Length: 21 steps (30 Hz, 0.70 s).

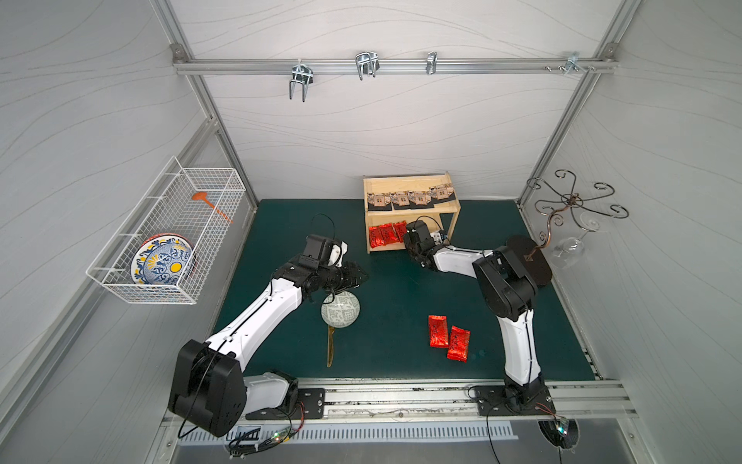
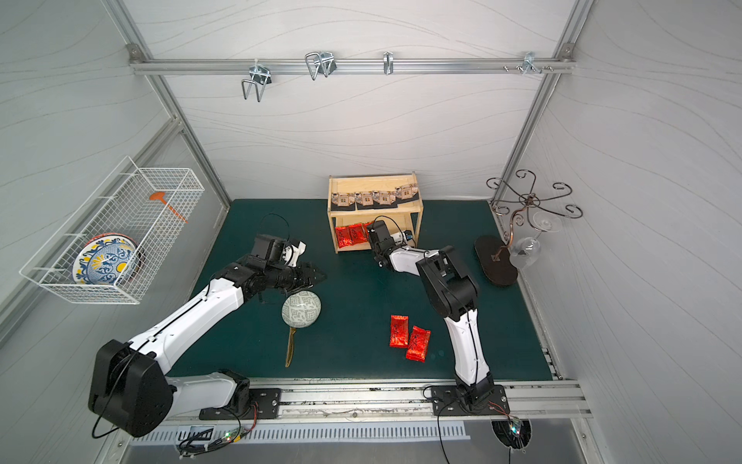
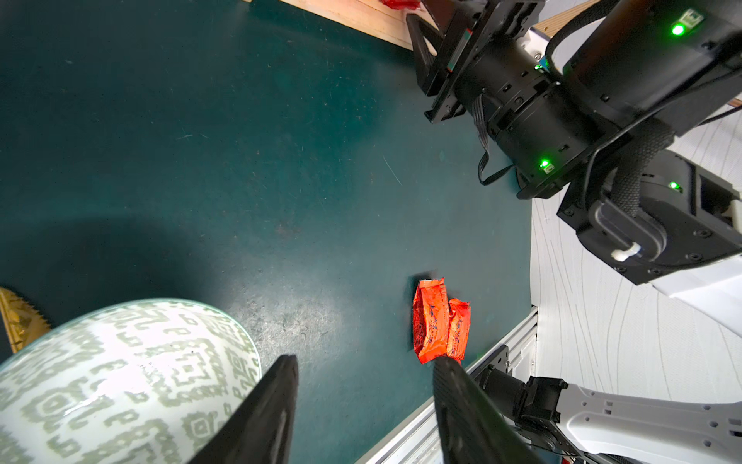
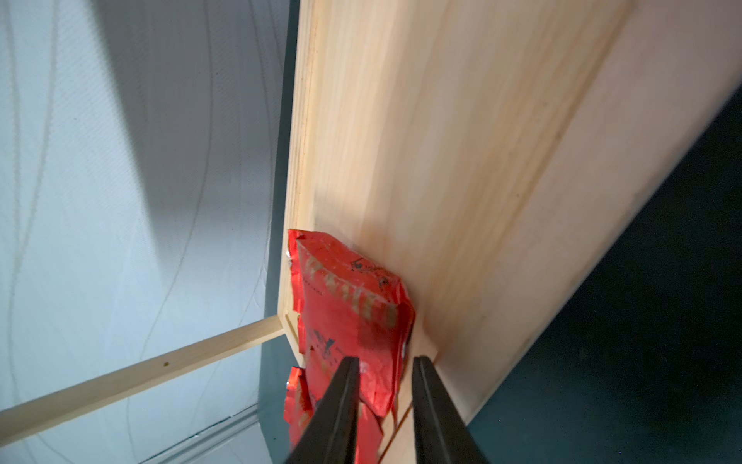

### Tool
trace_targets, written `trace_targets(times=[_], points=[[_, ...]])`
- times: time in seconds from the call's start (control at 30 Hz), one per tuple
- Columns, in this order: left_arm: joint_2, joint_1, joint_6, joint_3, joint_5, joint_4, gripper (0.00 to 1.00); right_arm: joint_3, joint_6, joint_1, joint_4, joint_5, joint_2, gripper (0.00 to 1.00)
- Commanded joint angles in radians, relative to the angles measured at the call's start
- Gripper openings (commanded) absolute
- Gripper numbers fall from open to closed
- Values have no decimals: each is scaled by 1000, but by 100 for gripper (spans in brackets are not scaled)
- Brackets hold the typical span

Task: Place the tea bags on the shelf by color
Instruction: Place the tea bag on the shelf.

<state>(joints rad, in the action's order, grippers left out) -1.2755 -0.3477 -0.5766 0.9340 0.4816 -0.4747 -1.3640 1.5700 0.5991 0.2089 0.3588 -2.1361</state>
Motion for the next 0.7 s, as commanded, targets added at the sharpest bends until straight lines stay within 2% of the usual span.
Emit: trace_targets(times=[0.0,0.1,0.2,0.37,0.67], points=[[23,1,21,5,-12,0,59,61,-59,8,19,-3,55,34],[39,1,27,9,-14,-7,59,141,-186,24,30,-11,149,37],[55,1,30,10,-31,-13,59,214,-380,55,-16,-18,266,39],[29,-9,14,12,-46,-7,58,318,-659,158,-121,-10,422,41],[-20,-127,-11,52,-149,-25,58,407,-929,316,-428,-70,595,42]])
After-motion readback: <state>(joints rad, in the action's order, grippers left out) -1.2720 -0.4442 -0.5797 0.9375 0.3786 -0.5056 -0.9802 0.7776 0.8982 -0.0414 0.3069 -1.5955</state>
